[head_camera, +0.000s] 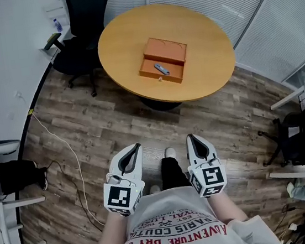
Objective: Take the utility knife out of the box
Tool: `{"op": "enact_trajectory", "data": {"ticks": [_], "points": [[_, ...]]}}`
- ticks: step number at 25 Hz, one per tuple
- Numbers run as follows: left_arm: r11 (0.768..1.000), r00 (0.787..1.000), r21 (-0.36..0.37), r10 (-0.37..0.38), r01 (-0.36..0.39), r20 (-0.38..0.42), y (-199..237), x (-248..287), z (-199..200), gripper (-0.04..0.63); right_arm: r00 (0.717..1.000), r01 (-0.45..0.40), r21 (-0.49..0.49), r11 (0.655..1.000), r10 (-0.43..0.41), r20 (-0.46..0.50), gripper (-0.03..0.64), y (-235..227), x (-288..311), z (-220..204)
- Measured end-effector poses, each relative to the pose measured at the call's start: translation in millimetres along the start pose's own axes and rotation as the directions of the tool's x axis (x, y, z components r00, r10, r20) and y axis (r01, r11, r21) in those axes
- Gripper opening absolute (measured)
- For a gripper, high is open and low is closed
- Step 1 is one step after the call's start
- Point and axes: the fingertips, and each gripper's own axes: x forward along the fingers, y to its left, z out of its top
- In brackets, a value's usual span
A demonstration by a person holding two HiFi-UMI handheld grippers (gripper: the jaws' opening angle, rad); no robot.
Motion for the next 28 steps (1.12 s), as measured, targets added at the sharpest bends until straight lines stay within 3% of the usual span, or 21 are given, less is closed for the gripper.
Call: {"op": "enact_trajectory", "data": {"ticks": [8,16,28], "points": [[0.998,0.998,0.010,0.059,-0.059,0.029,35,94,37,0.011,0.997,-0.067,-0.024,0.997,0.067,0.022,0.006,-58,88,41],[0.995,0.995,0.017,0.095,-0.096,0.037,38,197,55,0.011,0.990,-0.141,-0.061,0.988,0.141,-0.001,0.006,-125,154,63],[0.992,0.992,-0.021,0.125,-0.125,0.009,86,267,55,0.011,0.989,-0.146,-0.043,0.988,0.145,-0.027,0.007,-166,228,74]]}}
